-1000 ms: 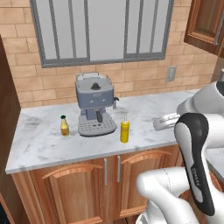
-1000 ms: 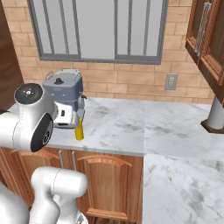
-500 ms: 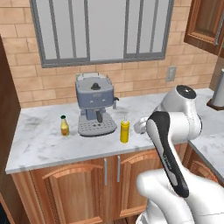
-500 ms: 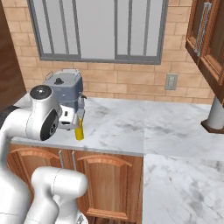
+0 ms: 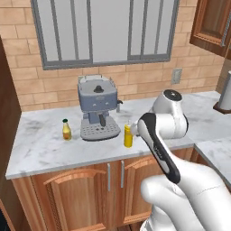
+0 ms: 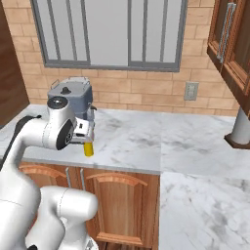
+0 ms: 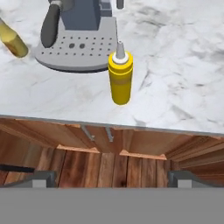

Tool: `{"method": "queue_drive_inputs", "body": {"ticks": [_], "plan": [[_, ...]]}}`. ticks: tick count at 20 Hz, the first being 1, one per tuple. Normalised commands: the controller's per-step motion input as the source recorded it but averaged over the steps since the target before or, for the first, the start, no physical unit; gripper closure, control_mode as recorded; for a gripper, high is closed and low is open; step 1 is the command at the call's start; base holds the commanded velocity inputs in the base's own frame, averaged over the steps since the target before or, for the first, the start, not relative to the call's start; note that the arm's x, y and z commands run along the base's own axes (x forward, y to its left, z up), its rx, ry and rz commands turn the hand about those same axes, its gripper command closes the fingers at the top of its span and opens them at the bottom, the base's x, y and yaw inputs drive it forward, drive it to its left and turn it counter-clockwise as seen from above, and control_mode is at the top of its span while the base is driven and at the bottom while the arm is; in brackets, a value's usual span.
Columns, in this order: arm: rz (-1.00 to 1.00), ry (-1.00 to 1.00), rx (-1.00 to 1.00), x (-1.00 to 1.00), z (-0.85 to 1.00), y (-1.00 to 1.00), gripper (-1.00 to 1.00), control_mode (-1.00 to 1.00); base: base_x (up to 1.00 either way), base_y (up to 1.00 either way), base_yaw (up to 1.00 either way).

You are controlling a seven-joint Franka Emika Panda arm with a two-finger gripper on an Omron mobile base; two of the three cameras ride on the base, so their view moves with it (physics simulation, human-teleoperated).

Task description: Place the mustard and mustard from the counter to the top shelf of the fridge. If the existing items in the fridge are on the top shelf, move them to other shelves.

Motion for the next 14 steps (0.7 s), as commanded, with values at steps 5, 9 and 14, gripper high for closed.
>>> {"method": "queue_drive_inputs", "body": {"ticks": [5, 9, 14], "plan": [[-0.07, 0.00, 0.00, 0.42, -0.30, 0.00, -1.00, -1.00, 0.00, 0.00, 0.00], [-0.03, 0.01, 0.00, 0.28, -0.37, 0.00, -1.00, -1.00, 0.00, 0.00, 0.00], [0.00, 0.01, 0.00, 0.35, -0.44, 0.00, -1.00, -1.00, 0.00, 0.00, 0.00]]}}
